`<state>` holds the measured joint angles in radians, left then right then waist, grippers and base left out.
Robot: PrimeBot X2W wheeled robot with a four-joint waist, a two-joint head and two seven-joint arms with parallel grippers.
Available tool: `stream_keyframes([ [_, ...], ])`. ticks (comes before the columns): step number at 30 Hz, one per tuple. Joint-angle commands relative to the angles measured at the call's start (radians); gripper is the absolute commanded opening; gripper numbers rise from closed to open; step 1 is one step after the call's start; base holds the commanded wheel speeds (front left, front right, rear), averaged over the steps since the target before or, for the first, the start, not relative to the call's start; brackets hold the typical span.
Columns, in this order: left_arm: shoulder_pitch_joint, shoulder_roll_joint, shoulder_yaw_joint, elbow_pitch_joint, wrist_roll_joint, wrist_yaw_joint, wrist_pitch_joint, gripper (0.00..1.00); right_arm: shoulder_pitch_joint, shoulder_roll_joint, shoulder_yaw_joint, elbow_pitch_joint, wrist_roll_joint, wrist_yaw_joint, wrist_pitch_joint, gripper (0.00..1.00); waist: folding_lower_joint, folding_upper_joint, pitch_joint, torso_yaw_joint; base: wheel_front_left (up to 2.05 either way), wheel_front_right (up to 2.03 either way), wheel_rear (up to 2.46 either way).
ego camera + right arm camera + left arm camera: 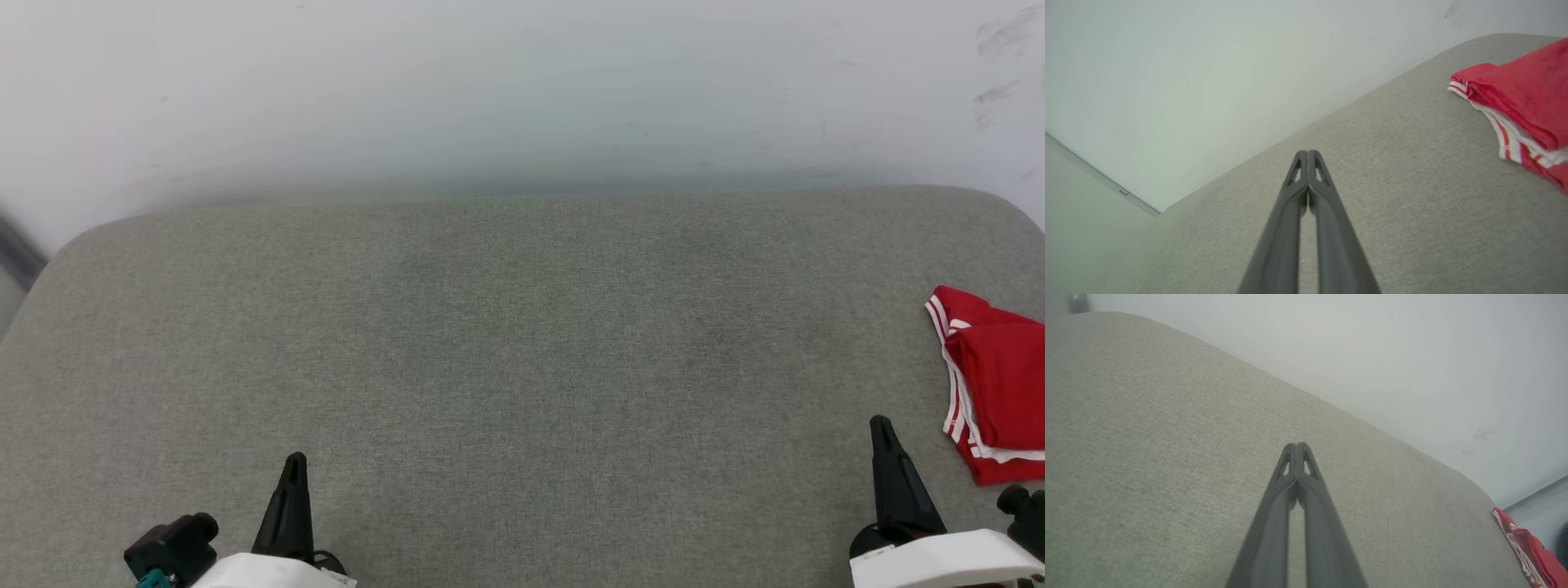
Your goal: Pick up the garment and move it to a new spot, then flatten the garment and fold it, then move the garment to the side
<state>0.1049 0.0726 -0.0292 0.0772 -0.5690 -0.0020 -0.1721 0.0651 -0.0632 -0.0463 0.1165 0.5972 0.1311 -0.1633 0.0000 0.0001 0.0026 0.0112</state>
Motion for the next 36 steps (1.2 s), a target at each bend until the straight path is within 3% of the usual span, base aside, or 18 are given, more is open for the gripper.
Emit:
stream_keyframes([
  [1,-0.031,0.008,0.004,-0.004,-0.05,-0.009,0.008,0.0,-0.032,-0.011,0.0,-0.006,0.049,0.0,0.01,0.0,0.0,-0.0001,0.0,0.0,0.0,0.0,0.0],
  [36,-0.116,0.018,0.037,0.07,-0.527,-0.065,0.109,0.0,-0.099,-0.015,-0.013,0.053,0.504,0.0,0.117,0.0,0.0,-0.0001,0.0,-0.004,0.0,0.0,0.0],
])
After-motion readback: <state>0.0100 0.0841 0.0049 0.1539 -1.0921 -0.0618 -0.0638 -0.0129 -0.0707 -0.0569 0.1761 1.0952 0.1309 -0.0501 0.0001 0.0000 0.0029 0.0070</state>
